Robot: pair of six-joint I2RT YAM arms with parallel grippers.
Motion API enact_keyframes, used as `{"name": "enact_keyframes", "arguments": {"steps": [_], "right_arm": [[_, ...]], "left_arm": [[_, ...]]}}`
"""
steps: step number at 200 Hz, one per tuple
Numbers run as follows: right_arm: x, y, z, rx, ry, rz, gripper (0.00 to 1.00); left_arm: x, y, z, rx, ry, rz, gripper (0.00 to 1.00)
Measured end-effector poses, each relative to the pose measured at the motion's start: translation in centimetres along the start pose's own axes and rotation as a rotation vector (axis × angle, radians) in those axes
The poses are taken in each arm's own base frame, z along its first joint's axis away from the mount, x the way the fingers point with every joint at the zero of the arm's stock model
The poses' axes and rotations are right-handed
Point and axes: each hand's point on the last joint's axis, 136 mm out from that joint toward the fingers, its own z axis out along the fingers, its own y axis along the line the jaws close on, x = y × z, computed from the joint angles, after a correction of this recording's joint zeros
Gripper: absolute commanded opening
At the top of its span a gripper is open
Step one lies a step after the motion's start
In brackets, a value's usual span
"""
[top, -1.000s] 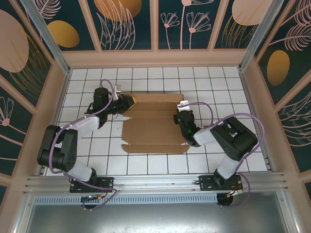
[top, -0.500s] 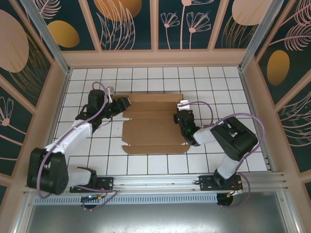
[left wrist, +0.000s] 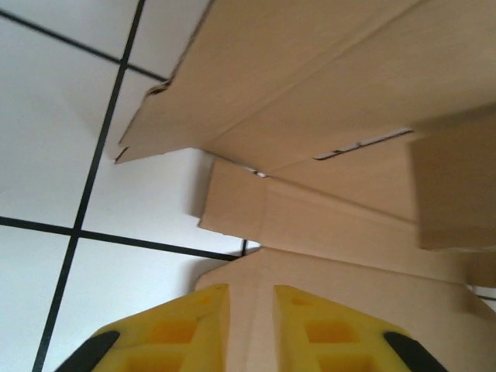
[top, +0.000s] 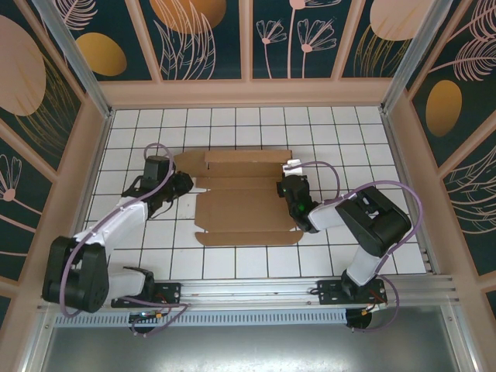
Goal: Fold the paper box
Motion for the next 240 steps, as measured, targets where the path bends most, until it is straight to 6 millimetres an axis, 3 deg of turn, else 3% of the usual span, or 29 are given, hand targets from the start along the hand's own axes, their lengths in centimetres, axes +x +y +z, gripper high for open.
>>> {"name": "enact_keyframes", "arguments": {"steps": [31, 124, 171, 240], "right_arm": [[0.0, 0.0, 0.0, 0.000, 0.000, -0.001, 0.08], [0.0, 0.1, 0.0, -0.002, 0.000, -0.001, 0.08], [0.0, 0.1, 0.0, -0.003, 0.000, -0.002, 0.08], [0.0, 0.3, 0.0, -0.009, 0.004, -0.003, 0.08]], "left_arm": [[0.6, 0.9, 2.2, -0.024, 0.029, -0.018, 0.25], [1.2, 3.3, 6.7, -0.094, 0.046, -0.078, 0.51], [0.9, 3.2, 7.5, -0.088, 0.033, -0.077, 0.54], [0.3, 2.1, 8.5, 0.014, 0.039, -0.107, 0.50]]}}
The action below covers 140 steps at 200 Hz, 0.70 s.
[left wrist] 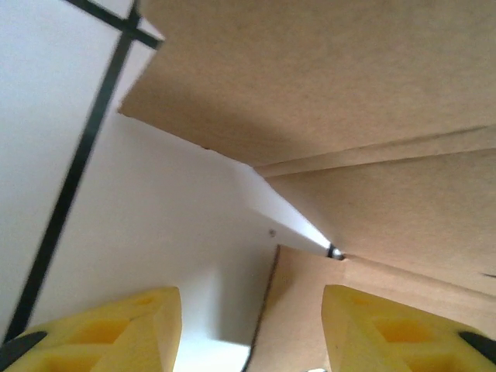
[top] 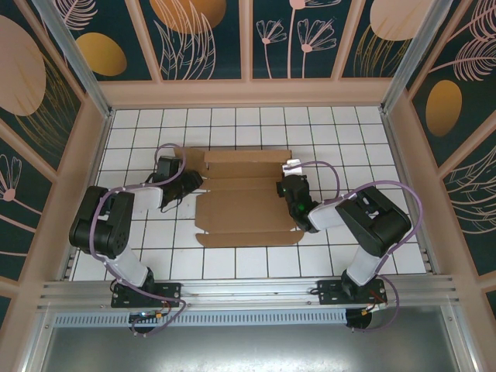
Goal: Fold the paper box
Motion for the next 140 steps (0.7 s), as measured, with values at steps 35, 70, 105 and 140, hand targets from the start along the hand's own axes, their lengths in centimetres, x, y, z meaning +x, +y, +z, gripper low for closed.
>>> {"name": "enact_keyframes", "arguments": {"steps": [35, 70, 105, 140], "right_arm": [[0.0, -0.2, 0.0, 0.008, 0.001, 0.000, 0.08], [-0.1, 0.0, 0.0, 0.000, 0.001, 0.000, 0.08], [-0.1, 0.1, 0.1, -0.003, 0.003, -0.001, 0.08], [0.0, 0.1, 0.1, -0.003, 0.003, -0.001, 0.08]], "left_arm": [[0.7, -3.2, 0.7, 0.178, 0.040, 0.000, 0.46], [1.5, -6.4, -0.1, 0.348, 0.081, -0.003, 0.44], [1.8, -7.9, -0.2, 0.446, 0.110, -0.028, 0.43], [2.1, -8.3, 0.0, 0.494, 0.130, -0.059, 0.43]]}}
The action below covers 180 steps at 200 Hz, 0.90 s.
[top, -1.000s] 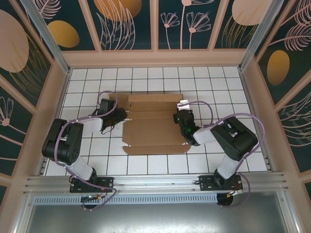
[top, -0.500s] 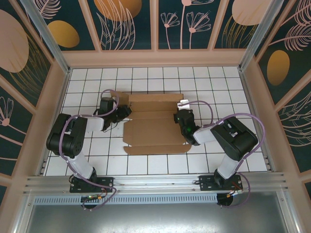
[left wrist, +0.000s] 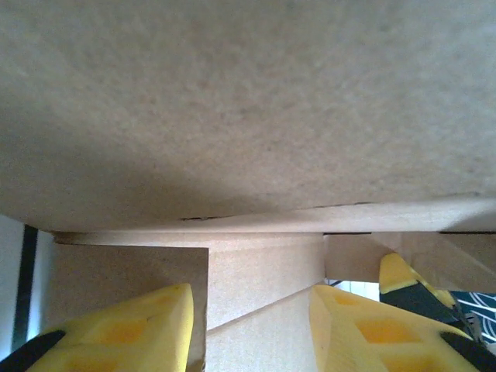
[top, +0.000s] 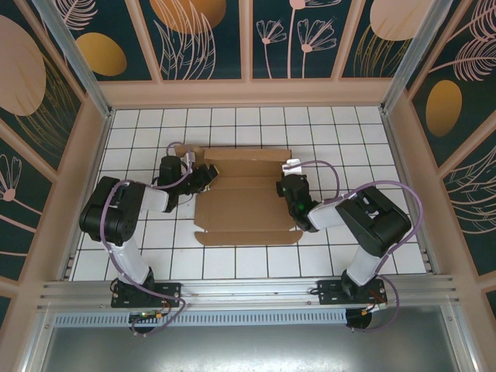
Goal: Fold the paper box
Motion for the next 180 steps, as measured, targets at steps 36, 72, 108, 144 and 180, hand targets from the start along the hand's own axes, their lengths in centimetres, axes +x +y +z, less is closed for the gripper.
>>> {"name": "enact_keyframes", "arguments": {"steps": [36, 72, 108, 144, 180], "right_arm": [[-0.1, 0.1, 0.1, 0.000, -0.001, 0.001, 0.08], [-0.1, 0.1, 0.1, 0.000, -0.001, 0.001, 0.08], [-0.1, 0.1, 0.1, 0.000, -0.001, 0.001, 0.08], [-0.1, 0.1, 0.2, 0.007, 0.000, -0.001, 0.08], [-0.1, 0.0, 0.3, 0.015, 0.004, -0.005, 0.08]], "left_arm": [[0.6, -0.4, 0.6, 0.022, 0.015, -0.007, 0.43], [1.1, -0.1, 1.4, 0.016, 0.030, -0.007, 0.43], [0.7, 0.2, 1.9, -0.007, 0.018, -0.005, 0.42], [0.8, 0.8, 1.7, -0.048, 0.011, 0.000, 0.45], [1.0, -0.3, -1.0, -0.099, -0.017, 0.016, 0.48]]}}
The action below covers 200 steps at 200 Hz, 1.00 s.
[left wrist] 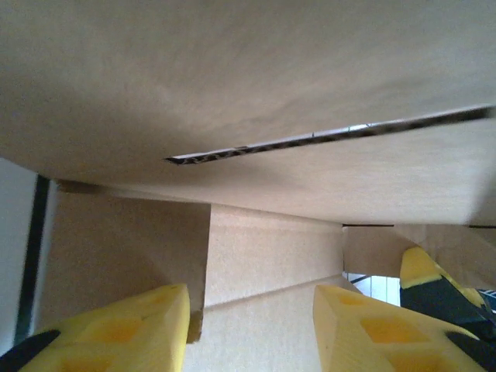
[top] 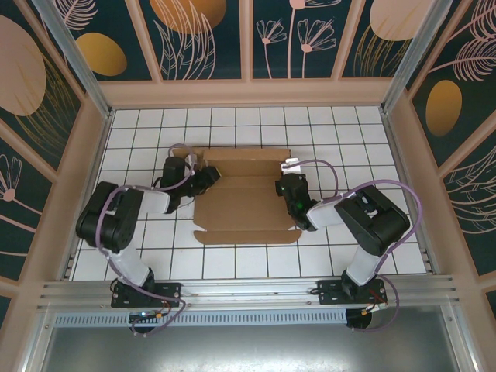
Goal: Fold the paper box
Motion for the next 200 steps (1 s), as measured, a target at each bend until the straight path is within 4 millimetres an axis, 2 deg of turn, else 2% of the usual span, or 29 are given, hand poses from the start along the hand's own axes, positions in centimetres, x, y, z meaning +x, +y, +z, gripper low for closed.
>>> {"name": "enact_keyframes", "arguments": {"steps": [38, 83, 108, 131, 163, 200], "right_arm": [[0.0, -0.1, 0.0, 0.006, 0.001, -0.001, 0.08], [0.0, -0.1, 0.0, 0.006, 0.001, 0.003, 0.08], [0.0, -0.1, 0.0, 0.006, 0.001, 0.002, 0.09], [0.0, -0.1, 0.0, 0.006, 0.001, 0.002, 0.09], [0.0, -0.1, 0.0, 0.005, 0.001, 0.003, 0.10], [0.0, -0.1, 0.0, 0.003, 0.001, 0.003, 0.10]], "left_arm": [[-0.4, -1.9, -4.0, -0.037, -0.076, 0.039, 0.48], [-0.8, -0.6, -8.9, -0.235, -0.173, 0.075, 0.47], [-3.1, -1.1, -12.2, -0.371, -0.283, 0.178, 0.51], [-5.6, -2.4, -14.5, -0.443, -0.384, 0.372, 0.59], [-7.4, -2.8, -15.4, -0.529, -0.436, 0.623, 0.64], [-8.0, -1.2, -13.2, -0.600, -0.348, 0.834, 0.69]]}}
